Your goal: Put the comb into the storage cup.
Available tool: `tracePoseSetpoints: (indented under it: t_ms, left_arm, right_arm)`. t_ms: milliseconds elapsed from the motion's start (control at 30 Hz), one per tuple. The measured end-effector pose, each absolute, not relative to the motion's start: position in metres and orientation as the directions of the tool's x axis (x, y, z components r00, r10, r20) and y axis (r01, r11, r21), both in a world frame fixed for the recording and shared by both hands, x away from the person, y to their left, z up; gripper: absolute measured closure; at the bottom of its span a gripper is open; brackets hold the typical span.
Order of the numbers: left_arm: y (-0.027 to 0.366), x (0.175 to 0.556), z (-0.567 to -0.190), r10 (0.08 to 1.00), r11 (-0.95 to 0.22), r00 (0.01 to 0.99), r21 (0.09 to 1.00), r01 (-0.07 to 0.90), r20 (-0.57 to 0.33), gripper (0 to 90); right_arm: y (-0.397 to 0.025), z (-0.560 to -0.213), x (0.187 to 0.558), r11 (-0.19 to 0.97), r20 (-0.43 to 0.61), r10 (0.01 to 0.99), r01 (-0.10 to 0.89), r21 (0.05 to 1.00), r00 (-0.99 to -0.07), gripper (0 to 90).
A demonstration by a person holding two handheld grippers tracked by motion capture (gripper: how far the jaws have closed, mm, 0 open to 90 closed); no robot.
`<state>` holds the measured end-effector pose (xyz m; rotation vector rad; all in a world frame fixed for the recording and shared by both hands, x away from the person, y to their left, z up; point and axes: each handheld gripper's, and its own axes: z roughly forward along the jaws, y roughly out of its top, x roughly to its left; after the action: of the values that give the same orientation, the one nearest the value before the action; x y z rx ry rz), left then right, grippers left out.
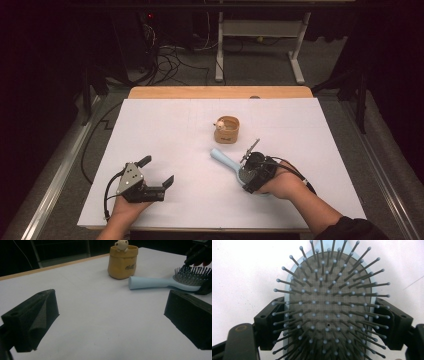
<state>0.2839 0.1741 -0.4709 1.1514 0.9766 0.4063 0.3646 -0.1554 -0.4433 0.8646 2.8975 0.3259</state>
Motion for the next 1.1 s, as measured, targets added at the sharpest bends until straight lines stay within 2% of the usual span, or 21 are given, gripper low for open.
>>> tracePoseSetpoints:
  t_ms: [667,1100]
  left_arm:
    - [0.172,0.284,-0.472,0.722,0.382,0.548,0.904,0.193,-0.422,0.3]
    - [0.165,0.290,-0.464,0.771,0.325,0.543,0.939,0.112,-0.332,0.3]
  right_arm:
    - [-0.161,-0.435,0.364,0.793,0.006,0.567,0.548,0.267,-0.824,20.7]
    - [-0.160,-0.410,0.357,0.804,0.028,0.532,0.515,0.296,-0.846,20.6]
